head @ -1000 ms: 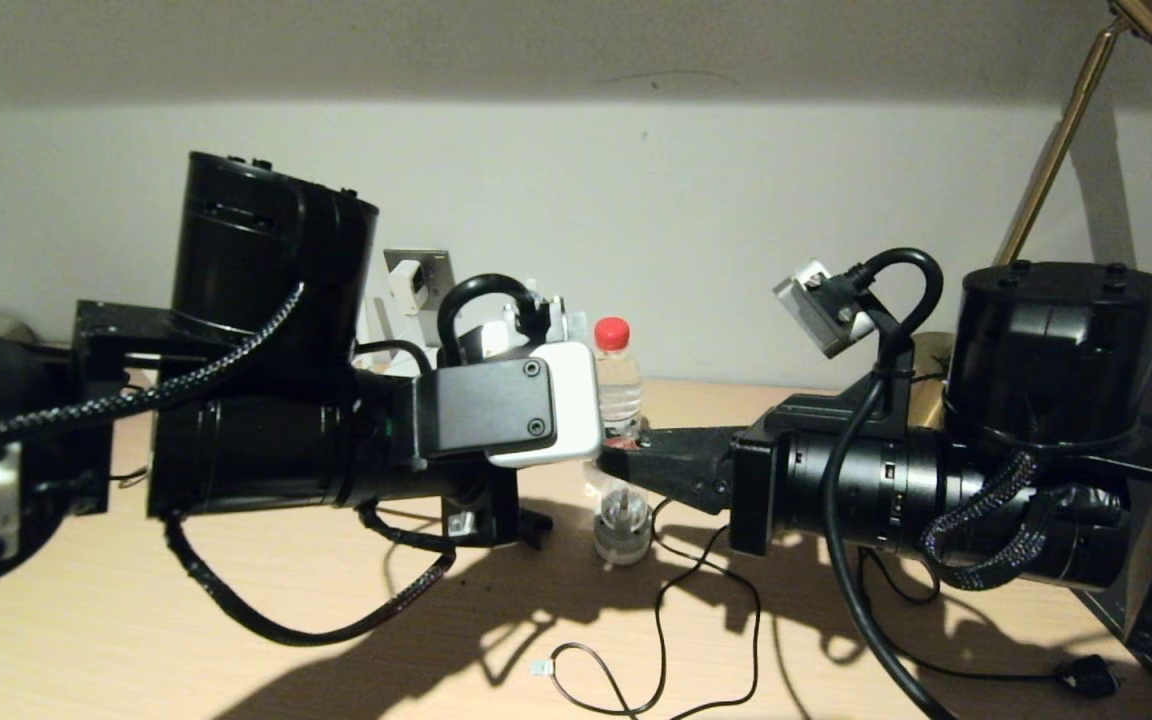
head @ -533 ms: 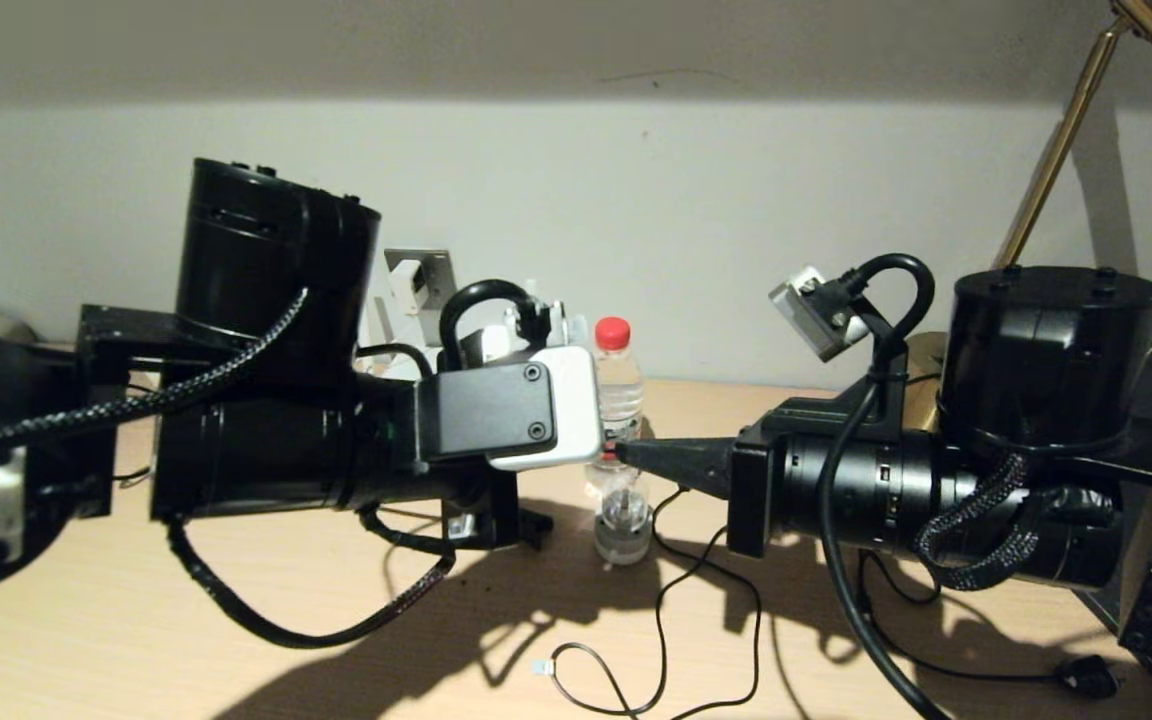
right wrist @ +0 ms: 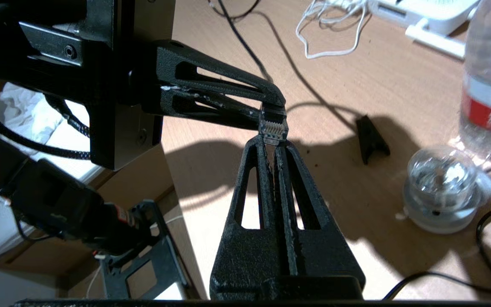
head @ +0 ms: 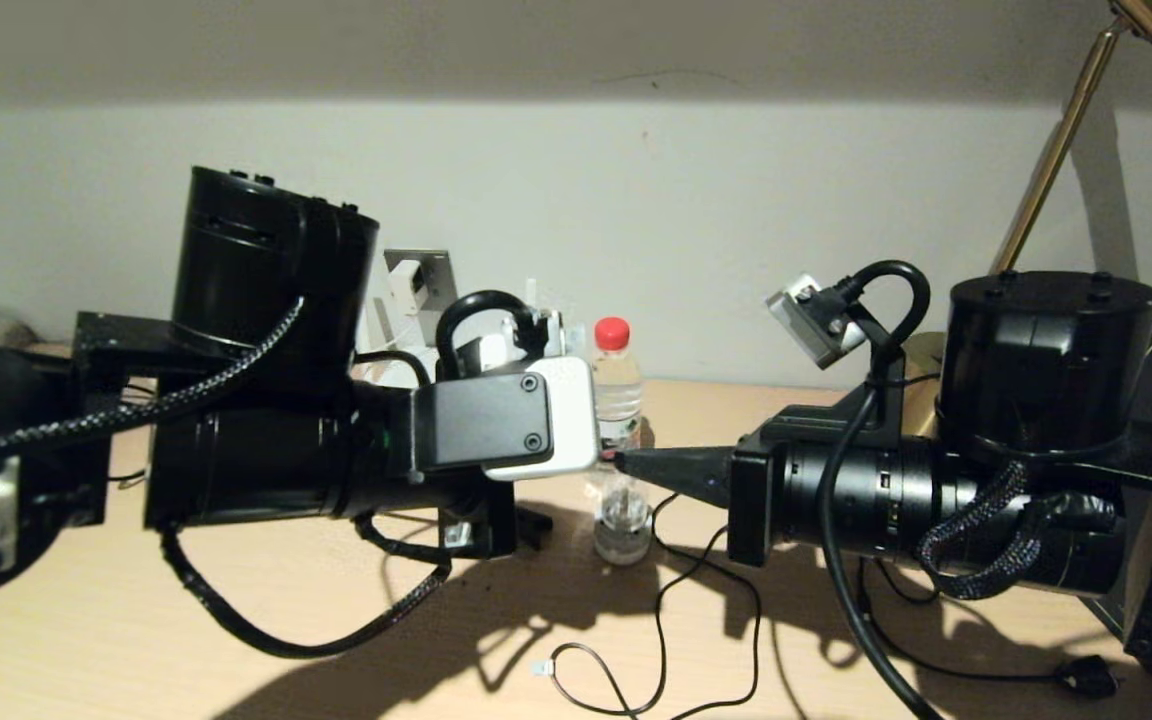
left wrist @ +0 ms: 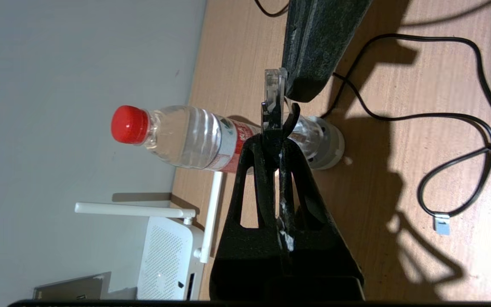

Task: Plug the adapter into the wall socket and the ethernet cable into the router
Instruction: Hand it to the other hand

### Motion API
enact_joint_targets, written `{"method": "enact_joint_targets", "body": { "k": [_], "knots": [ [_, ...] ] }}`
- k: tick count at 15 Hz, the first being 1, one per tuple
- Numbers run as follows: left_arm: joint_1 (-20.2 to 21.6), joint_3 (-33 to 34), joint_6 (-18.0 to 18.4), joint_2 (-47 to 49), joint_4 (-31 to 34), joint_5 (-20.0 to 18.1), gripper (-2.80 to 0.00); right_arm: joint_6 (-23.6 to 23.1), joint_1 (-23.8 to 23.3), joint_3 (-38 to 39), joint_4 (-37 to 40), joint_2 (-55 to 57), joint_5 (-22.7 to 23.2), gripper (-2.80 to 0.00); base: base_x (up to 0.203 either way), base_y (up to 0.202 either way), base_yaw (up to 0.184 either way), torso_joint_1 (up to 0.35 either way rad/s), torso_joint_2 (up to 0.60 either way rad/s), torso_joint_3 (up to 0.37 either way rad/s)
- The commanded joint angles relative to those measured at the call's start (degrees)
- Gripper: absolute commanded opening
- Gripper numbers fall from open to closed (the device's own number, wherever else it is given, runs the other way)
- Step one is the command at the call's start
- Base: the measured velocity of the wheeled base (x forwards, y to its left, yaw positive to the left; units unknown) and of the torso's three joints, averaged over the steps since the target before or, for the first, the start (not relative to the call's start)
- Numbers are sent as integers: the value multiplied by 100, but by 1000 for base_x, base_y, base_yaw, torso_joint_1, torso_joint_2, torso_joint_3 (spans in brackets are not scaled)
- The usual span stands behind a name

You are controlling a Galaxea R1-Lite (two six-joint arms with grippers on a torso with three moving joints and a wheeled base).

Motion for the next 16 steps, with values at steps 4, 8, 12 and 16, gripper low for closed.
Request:
{"method": "enact_joint_targets", "body": {
  "k": [4,8,12,16],
  "knots": [
    [23,180,-76,-100,-181,9,-280,-54,5,95,38,-88,-4,0,0,0,0,0,0,0],
    [14,180,-76,-82,-184,9,-280,-78,40,155,-14,-124,22,0,0,0,0,0,0,0],
    [-3,180,-76,-56,-211,9,-280,-66,40,57,-24,-21,5,0,0,0,0,0,0,0],
    [-3,171,-85,-46,-254,0,-280,-52,40,58,-357,96,-13,0,0,0,0,0,0,0]
  ]
}}
